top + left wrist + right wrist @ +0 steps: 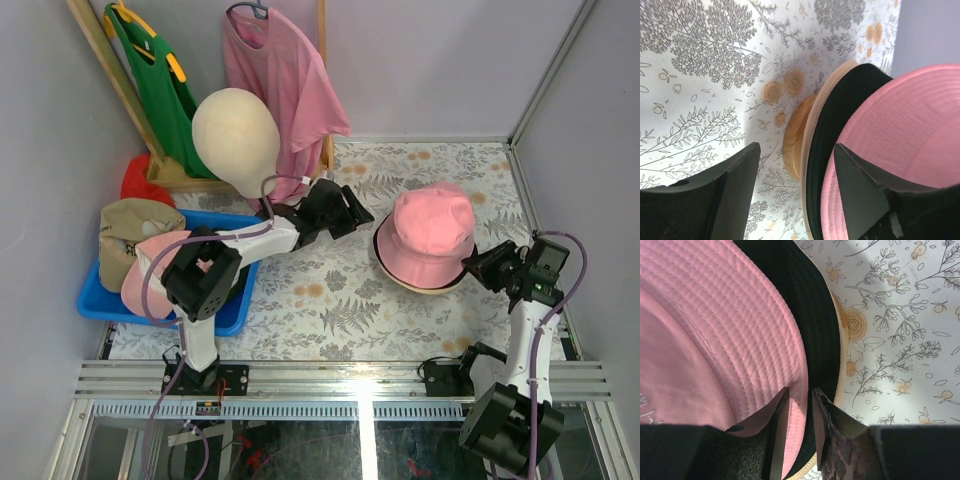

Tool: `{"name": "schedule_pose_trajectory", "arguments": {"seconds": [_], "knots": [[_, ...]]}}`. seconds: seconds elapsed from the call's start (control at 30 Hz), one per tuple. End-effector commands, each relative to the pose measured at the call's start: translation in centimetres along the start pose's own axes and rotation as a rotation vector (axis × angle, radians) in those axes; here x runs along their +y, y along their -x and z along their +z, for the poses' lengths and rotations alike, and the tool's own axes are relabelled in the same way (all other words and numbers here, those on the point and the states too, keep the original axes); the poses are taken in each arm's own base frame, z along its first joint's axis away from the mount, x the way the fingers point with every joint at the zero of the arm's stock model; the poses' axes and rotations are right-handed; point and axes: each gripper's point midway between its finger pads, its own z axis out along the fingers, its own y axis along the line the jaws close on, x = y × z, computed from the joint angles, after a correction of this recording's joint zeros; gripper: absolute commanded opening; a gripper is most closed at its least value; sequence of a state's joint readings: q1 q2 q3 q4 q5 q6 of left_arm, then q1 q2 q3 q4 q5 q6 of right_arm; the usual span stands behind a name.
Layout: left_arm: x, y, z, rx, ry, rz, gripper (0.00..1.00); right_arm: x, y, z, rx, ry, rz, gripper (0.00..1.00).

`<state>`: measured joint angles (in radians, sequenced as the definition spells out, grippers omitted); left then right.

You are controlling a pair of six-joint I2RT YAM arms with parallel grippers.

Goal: Stack the hats
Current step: Stack the hat on the hat.

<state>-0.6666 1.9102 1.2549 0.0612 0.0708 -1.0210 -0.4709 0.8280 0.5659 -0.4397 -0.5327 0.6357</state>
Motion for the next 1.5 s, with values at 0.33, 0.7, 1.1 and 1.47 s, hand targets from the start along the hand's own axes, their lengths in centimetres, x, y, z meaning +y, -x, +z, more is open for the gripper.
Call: {"name": "schedule_pose_trajectory", "arguments": {"seconds": [0.33,0.7,1.1,1.47], "knots": [[-2.2,1.2,-1.7,-0.052,-0.129,-0.041,0.61,0.2,2.4,-1.2,-0.085,-0.082,-0.048,0.41],[-2.5,-2.1,-1.1,0.011,-0.161,-0.028,0.61,0.0,3.7,-2.0,-0.149,-0.136,-0.034,0.49],[-2.0,-3.4,-2.1,0.018,-0.14,-0.039,0.62,2.3,6.5,-3.0,-0.234,-0.107,0.008,0.51],[-2.9,-3.2,-5.6,-0.009,-0.173,-0.031,0.65,6.6,8.8,-4.8,-0.295,0.005,0.052,0.52]]}}
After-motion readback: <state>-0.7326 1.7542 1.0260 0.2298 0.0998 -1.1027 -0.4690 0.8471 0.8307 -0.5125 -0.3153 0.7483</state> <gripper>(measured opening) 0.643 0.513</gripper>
